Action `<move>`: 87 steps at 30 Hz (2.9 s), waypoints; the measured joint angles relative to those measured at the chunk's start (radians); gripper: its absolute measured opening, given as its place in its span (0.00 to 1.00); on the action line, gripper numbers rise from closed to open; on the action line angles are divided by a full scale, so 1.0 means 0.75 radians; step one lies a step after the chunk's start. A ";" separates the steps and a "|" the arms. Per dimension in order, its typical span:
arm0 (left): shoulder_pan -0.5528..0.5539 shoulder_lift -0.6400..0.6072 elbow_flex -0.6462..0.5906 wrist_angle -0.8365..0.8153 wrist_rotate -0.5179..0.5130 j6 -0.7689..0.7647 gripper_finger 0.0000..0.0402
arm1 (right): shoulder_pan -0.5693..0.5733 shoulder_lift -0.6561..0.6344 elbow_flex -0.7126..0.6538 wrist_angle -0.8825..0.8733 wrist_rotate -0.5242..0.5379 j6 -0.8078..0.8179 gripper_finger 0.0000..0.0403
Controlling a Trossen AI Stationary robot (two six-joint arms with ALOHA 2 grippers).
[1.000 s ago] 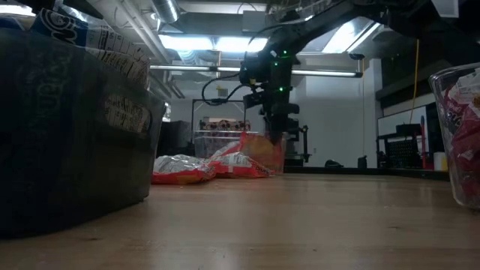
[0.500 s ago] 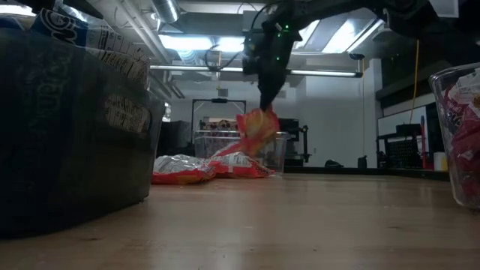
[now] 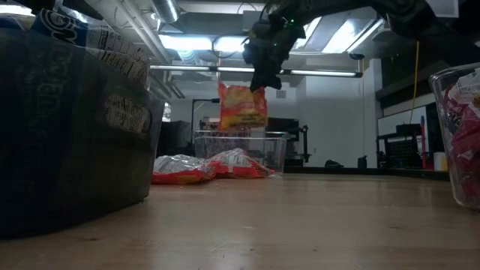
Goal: Sort Maruchan noodles
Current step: Adjust the orange noodle pack in the top transparent bin
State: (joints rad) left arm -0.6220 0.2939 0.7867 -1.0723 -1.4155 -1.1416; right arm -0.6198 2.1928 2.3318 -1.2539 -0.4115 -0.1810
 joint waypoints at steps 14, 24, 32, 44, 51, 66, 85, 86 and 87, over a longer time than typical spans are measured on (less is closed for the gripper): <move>0.000 0.000 0.000 -0.024 -0.001 0.000 0.37 | -0.069 0.002 -0.070 0.155 -0.145 0.442 0.00; 0.000 0.000 0.000 -0.026 -0.005 0.000 0.37 | -0.093 0.002 -0.200 0.180 -0.204 0.496 0.00; 0.000 0.000 0.000 -0.026 -0.005 0.000 0.37 | -0.121 0.002 -0.364 0.185 -0.212 0.487 0.00; 0.000 0.000 0.000 -0.026 -0.006 -0.002 0.37 | -0.143 0.003 -0.507 0.135 0.047 0.470 0.11; 0.000 0.000 0.000 -0.026 -0.011 -0.012 0.37 | -0.143 0.003 -0.428 0.136 0.181 0.439 0.34; 0.000 0.000 0.000 -0.026 -0.006 -0.040 0.37 | -0.060 0.003 -0.226 -0.049 0.188 -0.469 0.44; 0.000 0.000 0.000 -0.049 -0.005 -0.038 0.37 | 0.124 0.003 -0.233 0.055 0.410 -0.877 0.45; 0.000 0.000 0.000 -0.051 -0.005 -0.038 0.37 | 0.129 0.003 -0.233 0.054 0.423 -0.873 0.46; 0.000 0.001 0.000 -0.052 -0.005 -0.038 0.37 | 0.132 0.003 -0.233 0.052 0.435 -0.861 0.47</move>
State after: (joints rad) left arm -0.6220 0.2943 0.7865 -1.1114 -1.4189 -1.1702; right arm -0.5205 2.1948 2.1571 -1.2150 -0.0856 -0.8267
